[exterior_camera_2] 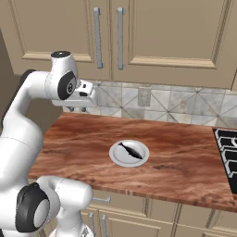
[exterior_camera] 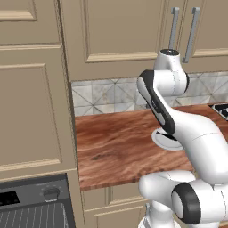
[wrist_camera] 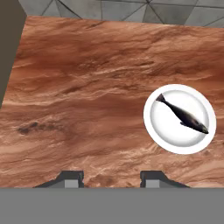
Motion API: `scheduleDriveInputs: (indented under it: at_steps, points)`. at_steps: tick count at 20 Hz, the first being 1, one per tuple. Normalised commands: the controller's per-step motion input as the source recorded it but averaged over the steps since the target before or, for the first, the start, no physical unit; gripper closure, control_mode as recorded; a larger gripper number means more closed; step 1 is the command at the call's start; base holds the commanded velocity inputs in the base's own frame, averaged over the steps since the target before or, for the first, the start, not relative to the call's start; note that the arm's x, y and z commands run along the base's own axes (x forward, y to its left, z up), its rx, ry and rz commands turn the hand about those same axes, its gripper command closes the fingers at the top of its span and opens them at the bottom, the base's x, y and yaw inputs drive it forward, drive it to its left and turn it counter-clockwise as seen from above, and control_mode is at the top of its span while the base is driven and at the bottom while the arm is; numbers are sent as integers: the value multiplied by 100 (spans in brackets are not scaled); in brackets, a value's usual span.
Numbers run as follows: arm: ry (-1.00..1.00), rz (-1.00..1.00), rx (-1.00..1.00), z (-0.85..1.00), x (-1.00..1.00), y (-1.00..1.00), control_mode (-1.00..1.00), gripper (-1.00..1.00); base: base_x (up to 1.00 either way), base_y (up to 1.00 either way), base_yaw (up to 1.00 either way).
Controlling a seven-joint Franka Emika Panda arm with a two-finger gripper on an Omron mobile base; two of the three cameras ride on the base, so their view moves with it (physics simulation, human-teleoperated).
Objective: Place the fish on the rack of the oven, and slide the rack back inside. Close the oven door.
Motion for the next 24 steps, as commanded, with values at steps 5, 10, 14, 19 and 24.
scheduleDriveInputs:
  at_steps: [5, 10, 14, 19, 24]
  points:
    - [0, 1, 0, -13, -23, -6, -100, -100, 0, 0, 0]
    - [0, 14, 0, -43, -33, -37, -100, -100, 0, 0, 0]
    - [0, 4, 0, -41, -32, -57, -100, -100, 0, 0, 0]
    - [0, 16, 0, -29, -12, -55, -100, -100, 0, 0, 0]
    - [0, 7, -5, -39, 1, -50, -100, -100, 0, 0, 0]
